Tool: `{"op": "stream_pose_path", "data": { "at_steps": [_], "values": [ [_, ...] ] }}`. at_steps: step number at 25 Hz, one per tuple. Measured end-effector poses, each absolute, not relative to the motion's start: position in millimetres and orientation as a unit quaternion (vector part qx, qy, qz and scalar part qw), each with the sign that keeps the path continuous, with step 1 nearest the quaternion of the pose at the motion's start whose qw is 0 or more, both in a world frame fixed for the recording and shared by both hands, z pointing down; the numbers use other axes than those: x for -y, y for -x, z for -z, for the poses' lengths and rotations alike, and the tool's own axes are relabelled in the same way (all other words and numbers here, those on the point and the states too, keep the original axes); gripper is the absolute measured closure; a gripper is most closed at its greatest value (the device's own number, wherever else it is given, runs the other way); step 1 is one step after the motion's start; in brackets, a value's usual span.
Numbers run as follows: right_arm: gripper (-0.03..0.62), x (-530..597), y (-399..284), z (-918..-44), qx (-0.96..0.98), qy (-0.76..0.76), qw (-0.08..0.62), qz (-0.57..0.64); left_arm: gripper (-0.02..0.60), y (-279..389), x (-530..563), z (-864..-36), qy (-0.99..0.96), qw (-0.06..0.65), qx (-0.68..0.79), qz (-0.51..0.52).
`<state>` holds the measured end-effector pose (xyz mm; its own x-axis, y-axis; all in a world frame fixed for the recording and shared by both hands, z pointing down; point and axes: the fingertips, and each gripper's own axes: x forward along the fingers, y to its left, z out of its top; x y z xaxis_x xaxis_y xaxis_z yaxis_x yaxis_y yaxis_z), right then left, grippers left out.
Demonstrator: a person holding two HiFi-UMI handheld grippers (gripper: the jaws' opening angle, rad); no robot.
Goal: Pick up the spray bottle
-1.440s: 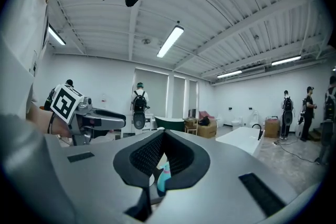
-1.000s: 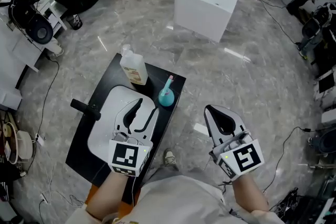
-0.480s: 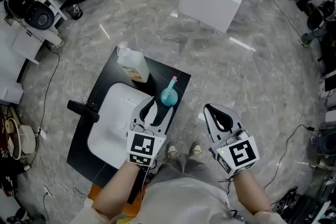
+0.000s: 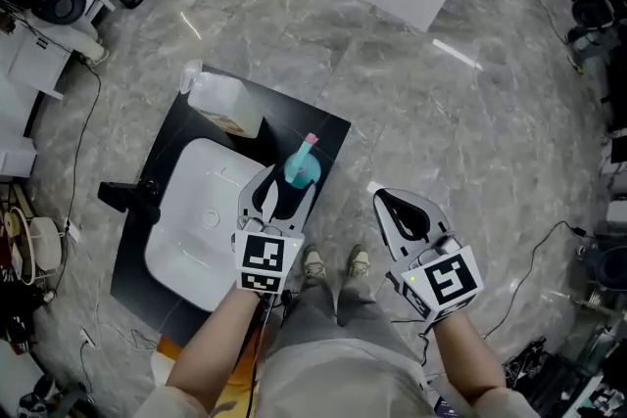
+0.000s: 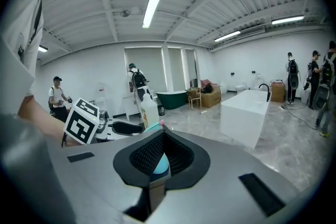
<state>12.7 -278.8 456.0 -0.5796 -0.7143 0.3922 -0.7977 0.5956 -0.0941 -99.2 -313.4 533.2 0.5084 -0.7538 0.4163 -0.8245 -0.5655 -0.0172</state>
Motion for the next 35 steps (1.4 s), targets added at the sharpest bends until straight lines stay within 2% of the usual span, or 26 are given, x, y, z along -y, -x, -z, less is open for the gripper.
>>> {"op": "stream_pose_path", "data": {
  "at_steps": [16,19,22,35],
  "values": [
    [0.566,291.0,-21.8,-507.1,0.885,-0.395,0.185,-0.161,0.324,81.2,344.3,-576.1,-0.862,0.056,0.467,-0.187],
    [0.566,291.2,-24.0,-508.5,0.885,-0.394,0.187,-0.164,0.38,80.4,347.6,-574.4,-0.86,0.052,0.474,-0.185],
    [0.566,290.2,-25.9,-508.7,0.883,-0.396,0.191,-0.166,0.394,79.2,348.3,-573.2,-0.861,0.047,0.469,-0.191],
    [0.566,287.4,-22.9,-449.7,0.898,-0.383,0.179,-0.122,0.413,83.0,338.8,-507.3,-0.87,0.008,0.463,-0.166]
  ]
}}
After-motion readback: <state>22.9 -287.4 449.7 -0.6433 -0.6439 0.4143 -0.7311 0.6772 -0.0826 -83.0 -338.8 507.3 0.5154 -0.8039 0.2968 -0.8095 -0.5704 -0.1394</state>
